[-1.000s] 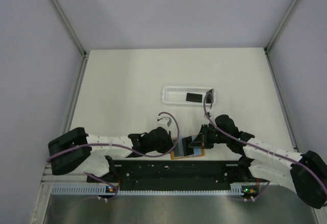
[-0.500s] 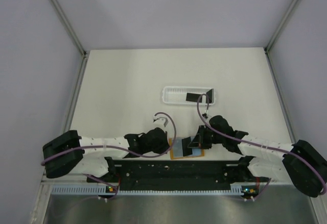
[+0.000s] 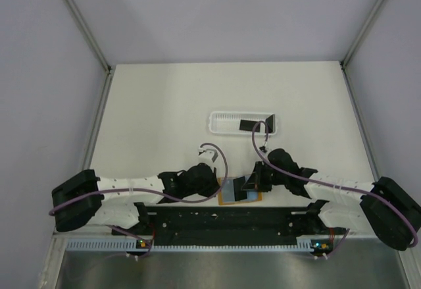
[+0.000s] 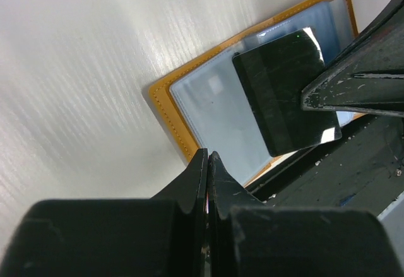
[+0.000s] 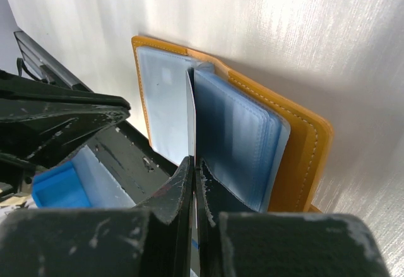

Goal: Put the credit cards into the card holder
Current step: Insert the credit card into the card holder.

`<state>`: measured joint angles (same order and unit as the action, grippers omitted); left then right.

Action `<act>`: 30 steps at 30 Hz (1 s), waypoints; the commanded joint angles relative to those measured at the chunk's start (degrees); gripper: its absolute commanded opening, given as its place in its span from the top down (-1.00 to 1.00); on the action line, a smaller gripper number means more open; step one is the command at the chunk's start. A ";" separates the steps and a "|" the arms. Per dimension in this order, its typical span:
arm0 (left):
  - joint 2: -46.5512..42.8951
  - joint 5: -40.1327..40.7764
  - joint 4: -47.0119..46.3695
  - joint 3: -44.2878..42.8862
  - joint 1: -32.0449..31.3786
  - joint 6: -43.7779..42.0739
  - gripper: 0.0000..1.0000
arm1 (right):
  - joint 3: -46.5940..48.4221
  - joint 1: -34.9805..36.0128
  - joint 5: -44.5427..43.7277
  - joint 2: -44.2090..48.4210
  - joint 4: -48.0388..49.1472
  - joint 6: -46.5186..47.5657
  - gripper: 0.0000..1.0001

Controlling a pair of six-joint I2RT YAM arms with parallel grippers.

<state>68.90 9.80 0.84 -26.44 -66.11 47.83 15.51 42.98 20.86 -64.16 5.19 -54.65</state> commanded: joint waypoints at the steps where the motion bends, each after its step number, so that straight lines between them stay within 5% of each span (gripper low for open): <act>1: 3.42 -2.51 -5.85 -1.78 -0.08 -0.99 1.00 | 2.07 0.79 -1.88 -0.70 0.35 0.42 1.00; 17: 8.35 -4.27 -8.75 2.00 -0.08 1.38 1.00 | 3.48 0.79 -0.47 1.93 -0.88 2.01 1.00; 30: 7.03 -3.47 -8.14 4.46 -0.08 2.53 1.00 | 7.52 0.53 -3.46 7.03 -12.57 9.12 1.00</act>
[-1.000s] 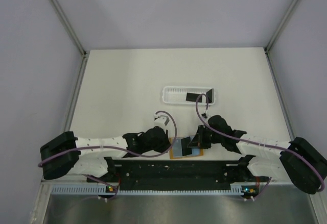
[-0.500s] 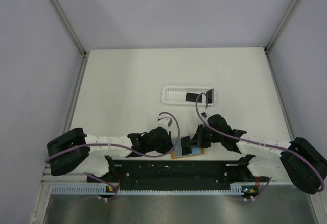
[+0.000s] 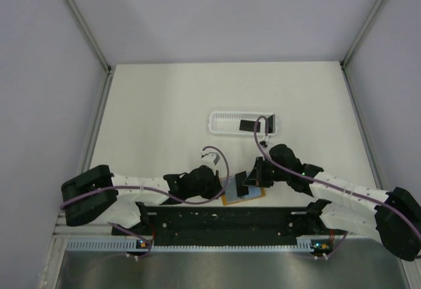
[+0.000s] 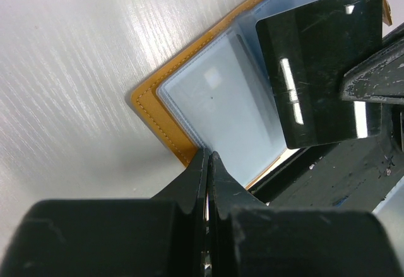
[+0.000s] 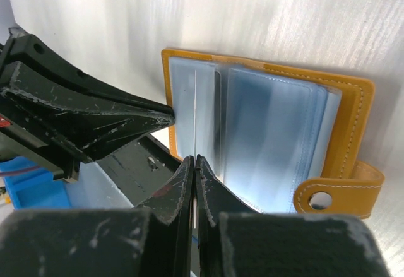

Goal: Put the credit cards into the card holder
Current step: Insert the credit card into the card holder.

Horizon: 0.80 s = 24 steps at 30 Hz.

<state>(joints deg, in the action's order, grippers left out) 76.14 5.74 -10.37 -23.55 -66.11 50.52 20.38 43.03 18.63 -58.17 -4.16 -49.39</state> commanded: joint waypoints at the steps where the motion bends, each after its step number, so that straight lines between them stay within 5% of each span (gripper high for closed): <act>1: -0.20 0.68 3.25 1.58 -0.08 -0.25 1.00 | 2.91 0.22 -1.06 0.87 -3.83 4.47 1.00; 24: -0.20 1.03 4.13 0.96 -0.08 -0.51 1.00 | 3.53 -5.67 8.61 -3.35 -3.40 8.60 1.00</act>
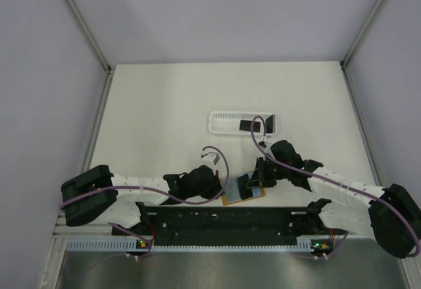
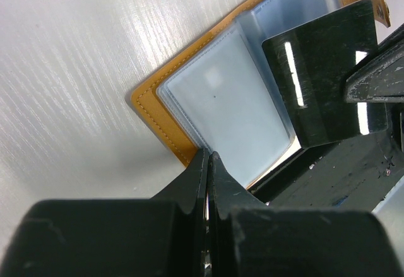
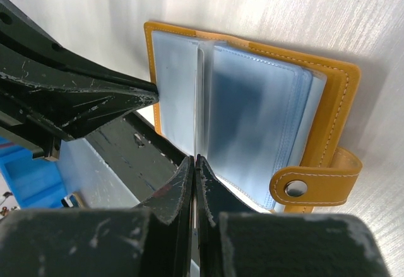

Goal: Put the credit cards into the card holder
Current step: Insert the credit card into the card holder.

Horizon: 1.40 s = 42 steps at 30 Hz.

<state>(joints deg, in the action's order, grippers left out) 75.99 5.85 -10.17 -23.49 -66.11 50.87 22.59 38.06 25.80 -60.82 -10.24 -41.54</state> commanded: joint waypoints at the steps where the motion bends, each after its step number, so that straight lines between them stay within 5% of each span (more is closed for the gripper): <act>1: 0.04 0.92 4.02 0.81 -0.08 -0.95 1.00 | 1.32 -0.71 1.44 -1.05 2.86 0.58 1.00; 42: -0.58 1.62 5.25 1.07 -0.08 -0.77 1.00 | -1.76 -1.50 5.67 -8.88 15.43 0.58 1.00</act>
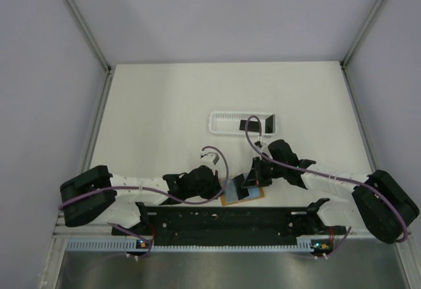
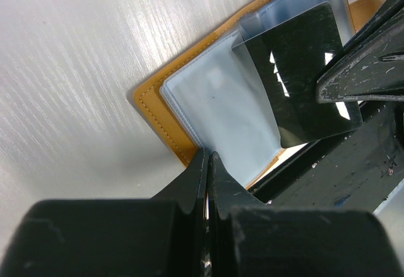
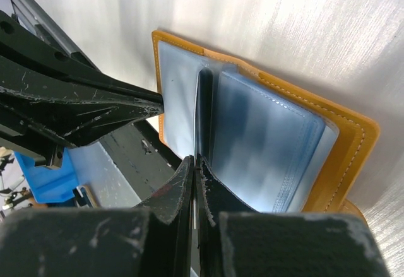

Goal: Put the credit cards into the card holder
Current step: Insert the credit card into the card holder.

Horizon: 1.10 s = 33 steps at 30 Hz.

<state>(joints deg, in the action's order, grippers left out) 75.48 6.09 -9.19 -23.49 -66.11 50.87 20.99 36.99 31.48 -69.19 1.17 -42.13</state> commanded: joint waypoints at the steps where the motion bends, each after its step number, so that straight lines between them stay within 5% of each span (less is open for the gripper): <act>1: -0.07 1.38 4.27 1.07 -0.08 -0.77 1.00 | -0.08 -0.60 -0.37 -0.60 3.67 1.61 1.00; 33: 0.72 1.29 4.97 -0.42 -0.08 -1.04 1.00 | 0.28 -2.63 0.15 -5.08 4.36 6.63 1.00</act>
<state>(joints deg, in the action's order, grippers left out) 75.48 6.24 -8.95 -23.59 -66.11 50.89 21.10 34.68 31.66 -72.55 2.83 -36.60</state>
